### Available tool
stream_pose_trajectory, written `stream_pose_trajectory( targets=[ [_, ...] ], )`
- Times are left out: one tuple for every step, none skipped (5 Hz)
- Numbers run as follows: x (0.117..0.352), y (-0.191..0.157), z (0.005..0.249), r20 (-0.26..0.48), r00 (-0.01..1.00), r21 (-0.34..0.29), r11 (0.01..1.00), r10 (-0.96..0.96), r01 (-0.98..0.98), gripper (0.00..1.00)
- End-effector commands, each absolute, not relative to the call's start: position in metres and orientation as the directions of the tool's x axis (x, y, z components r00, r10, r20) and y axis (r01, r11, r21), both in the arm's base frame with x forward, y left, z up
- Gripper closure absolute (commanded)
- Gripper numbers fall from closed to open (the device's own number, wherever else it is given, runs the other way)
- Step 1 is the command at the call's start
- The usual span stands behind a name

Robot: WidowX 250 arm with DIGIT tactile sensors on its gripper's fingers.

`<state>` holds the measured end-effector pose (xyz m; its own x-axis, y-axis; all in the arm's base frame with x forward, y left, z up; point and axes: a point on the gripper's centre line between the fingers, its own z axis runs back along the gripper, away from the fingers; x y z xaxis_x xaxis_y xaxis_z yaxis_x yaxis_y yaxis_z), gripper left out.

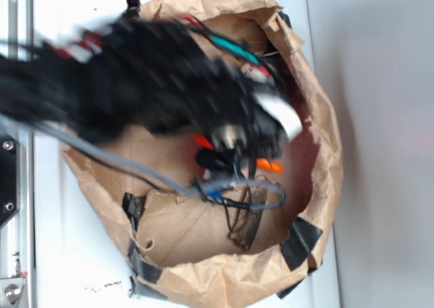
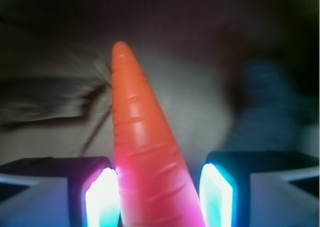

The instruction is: Grab the carrot.

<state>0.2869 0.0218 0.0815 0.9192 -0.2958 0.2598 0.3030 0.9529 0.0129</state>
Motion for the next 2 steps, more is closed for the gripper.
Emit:
stream_pose_trajectory(
  targets=[
    [0.259, 0.039, 0.168, 0.307, 0.923, -0.098, 0.957, -0.231, 0.272, 1.00],
    [0.252, 0.044, 0.185, 0.304, 0.935, -0.104, 0.970, -0.181, 0.221, 1.00]
  ],
)
